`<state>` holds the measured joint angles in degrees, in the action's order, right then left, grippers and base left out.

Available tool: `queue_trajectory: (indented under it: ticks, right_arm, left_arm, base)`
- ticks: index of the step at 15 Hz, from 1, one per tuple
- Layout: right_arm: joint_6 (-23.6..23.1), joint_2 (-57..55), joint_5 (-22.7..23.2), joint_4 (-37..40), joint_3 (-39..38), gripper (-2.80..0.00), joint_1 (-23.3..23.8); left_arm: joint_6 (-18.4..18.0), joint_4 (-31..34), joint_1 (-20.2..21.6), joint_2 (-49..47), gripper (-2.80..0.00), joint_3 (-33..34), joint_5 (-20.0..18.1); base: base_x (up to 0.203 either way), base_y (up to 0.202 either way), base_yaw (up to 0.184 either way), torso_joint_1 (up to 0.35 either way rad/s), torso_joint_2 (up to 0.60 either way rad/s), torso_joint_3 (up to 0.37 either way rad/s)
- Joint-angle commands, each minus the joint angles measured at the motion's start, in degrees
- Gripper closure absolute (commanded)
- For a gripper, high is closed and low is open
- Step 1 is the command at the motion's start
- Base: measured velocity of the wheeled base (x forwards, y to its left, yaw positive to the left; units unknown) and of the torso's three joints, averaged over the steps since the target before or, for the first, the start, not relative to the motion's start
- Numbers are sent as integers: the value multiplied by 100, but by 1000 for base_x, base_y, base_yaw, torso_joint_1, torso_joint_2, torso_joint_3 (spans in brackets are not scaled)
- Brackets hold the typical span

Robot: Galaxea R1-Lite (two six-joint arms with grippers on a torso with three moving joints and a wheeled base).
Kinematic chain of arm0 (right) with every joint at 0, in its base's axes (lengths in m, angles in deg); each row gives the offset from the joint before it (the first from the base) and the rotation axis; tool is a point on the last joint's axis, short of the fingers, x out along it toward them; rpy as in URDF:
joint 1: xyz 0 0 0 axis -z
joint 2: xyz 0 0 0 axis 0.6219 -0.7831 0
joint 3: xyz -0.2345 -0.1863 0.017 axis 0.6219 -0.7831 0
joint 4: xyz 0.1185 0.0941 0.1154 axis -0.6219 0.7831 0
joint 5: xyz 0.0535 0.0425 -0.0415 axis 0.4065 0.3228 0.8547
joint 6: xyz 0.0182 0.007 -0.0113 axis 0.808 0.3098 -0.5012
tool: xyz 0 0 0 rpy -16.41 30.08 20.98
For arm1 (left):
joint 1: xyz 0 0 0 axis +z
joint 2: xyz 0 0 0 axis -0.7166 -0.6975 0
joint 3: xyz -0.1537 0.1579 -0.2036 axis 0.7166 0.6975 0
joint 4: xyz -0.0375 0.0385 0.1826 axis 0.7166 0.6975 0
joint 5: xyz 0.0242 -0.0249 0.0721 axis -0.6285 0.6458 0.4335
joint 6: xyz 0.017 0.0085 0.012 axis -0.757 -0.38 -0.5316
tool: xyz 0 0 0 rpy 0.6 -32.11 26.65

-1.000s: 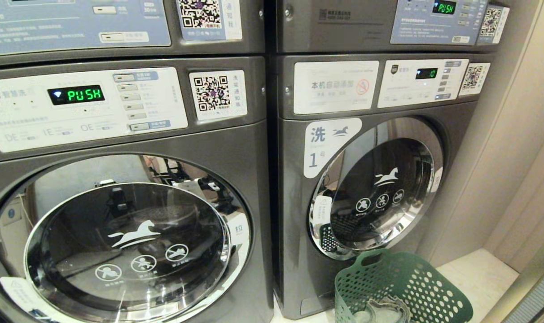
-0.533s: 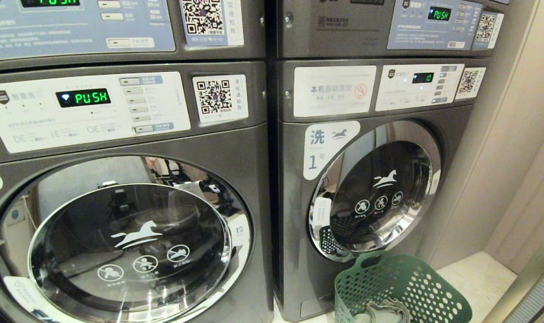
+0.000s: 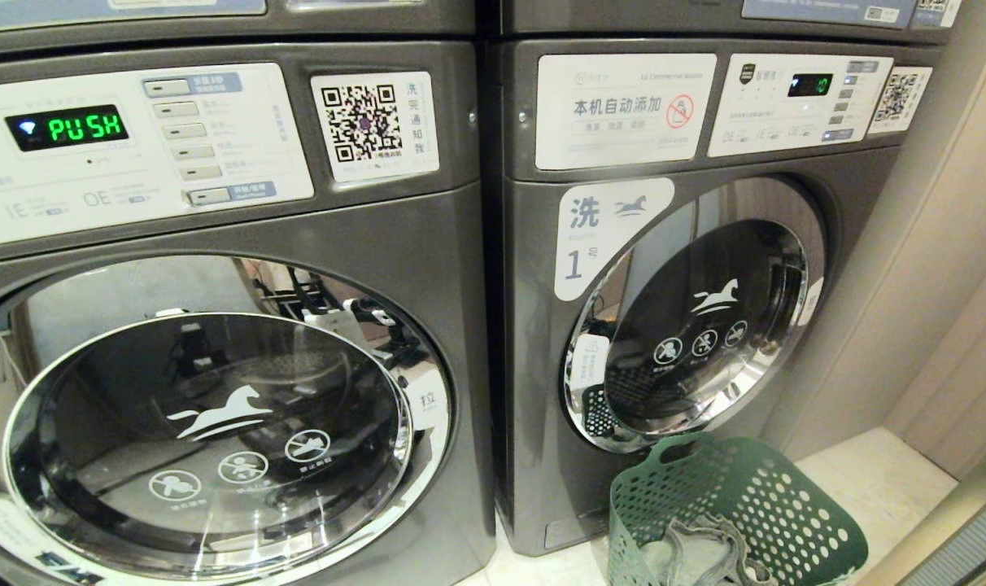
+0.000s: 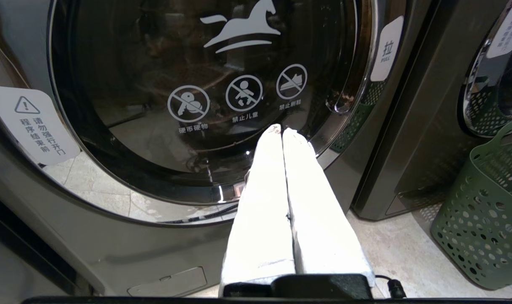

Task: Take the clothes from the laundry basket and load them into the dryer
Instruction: Take the clothes out of the basket

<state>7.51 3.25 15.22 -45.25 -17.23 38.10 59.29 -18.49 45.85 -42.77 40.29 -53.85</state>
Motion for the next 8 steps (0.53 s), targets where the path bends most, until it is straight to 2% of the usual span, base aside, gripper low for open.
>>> queue_trajectory:
  ticks: [1, 8]
  right_arm:
    - [1, 0, 2, 0, 0, 0, -1]
    - [-28, 0, 2, 0, 0, 0, -2]
  left_arm:
    - [0, -6, 1, 11, 0, 9, 0]
    - [0, 2, 1, 11, 0, 9, 0]
  base:
    - [0, 0, 0, 1, -2, -194]
    - [0, 0, 0, 4, 4, -201]
